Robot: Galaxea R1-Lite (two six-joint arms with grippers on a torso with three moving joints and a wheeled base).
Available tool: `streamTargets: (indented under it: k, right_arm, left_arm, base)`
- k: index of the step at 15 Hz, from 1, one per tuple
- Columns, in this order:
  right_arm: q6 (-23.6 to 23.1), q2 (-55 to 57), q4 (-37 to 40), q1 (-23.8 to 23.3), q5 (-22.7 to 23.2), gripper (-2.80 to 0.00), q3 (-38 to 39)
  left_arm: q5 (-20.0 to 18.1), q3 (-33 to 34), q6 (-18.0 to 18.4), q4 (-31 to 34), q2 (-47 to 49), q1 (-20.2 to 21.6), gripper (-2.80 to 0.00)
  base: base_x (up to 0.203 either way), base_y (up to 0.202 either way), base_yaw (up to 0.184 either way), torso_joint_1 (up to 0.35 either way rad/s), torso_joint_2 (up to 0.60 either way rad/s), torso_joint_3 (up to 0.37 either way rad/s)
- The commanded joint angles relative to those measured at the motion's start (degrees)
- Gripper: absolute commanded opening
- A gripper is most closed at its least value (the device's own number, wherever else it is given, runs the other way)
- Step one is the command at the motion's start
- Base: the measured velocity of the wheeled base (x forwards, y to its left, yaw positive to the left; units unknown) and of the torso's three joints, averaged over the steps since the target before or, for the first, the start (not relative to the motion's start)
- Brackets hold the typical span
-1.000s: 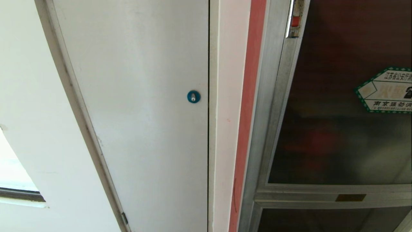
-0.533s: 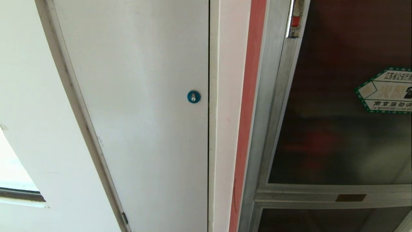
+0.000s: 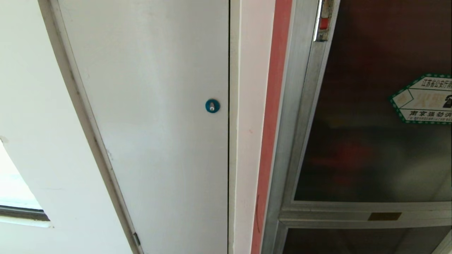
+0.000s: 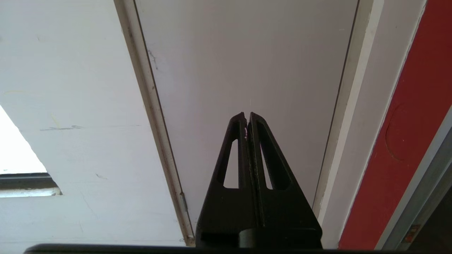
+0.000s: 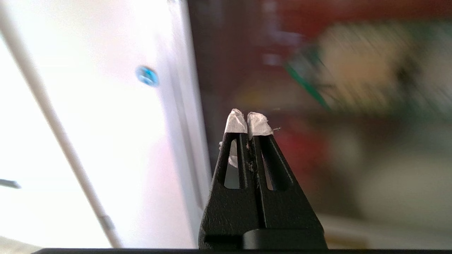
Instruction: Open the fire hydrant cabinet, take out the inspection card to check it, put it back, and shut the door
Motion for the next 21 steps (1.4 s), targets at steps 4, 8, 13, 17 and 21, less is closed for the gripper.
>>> streamTargets:
  k: [4,8,13,17,21]
  right_arm:
    - [3.8,25.9,0.1,9.9,5.7,-2.8,-22.7]
    - [5.1,39.6,0.5,15.3,6.0,-2.8,-36.8]
    - [5.0,49.6,0.2,18.5,6.3,-2.8,-47.6]
    - [5.0,53.5,-0.2,18.4,5.9,-2.8,-49.8]
    - [5.0,55.9,-0.4,17.9,4.5,-2.8,-50.7]
  left_arm:
    - [0.0,1.7,0.0,-0.1,0.1,0.0,-2.8]
    - [0.0,1.7,0.0,-0.1,0.1,0.0,-2.8]
    - [0.0,1.7,0.0,-0.1,0.1,0.0,-2.8]
    - [0.0,1.7,0.0,-0.1,0.1,0.0,-2.8]
    - [0.0,1.7,0.0,-0.1,0.1,0.0,-2.8]
  base:
    - [0.0,0.0,0.0,0.0,0.0,0.0]
    - [0.0,0.0,0.0,0.0,0.0,0.0]
    - [0.0,0.0,0.0,0.0,0.0,0.0]
    - [0.0,0.0,0.0,0.0,0.0,0.0]
    - [0.0,0.0,0.0,0.0,0.0,0.0]
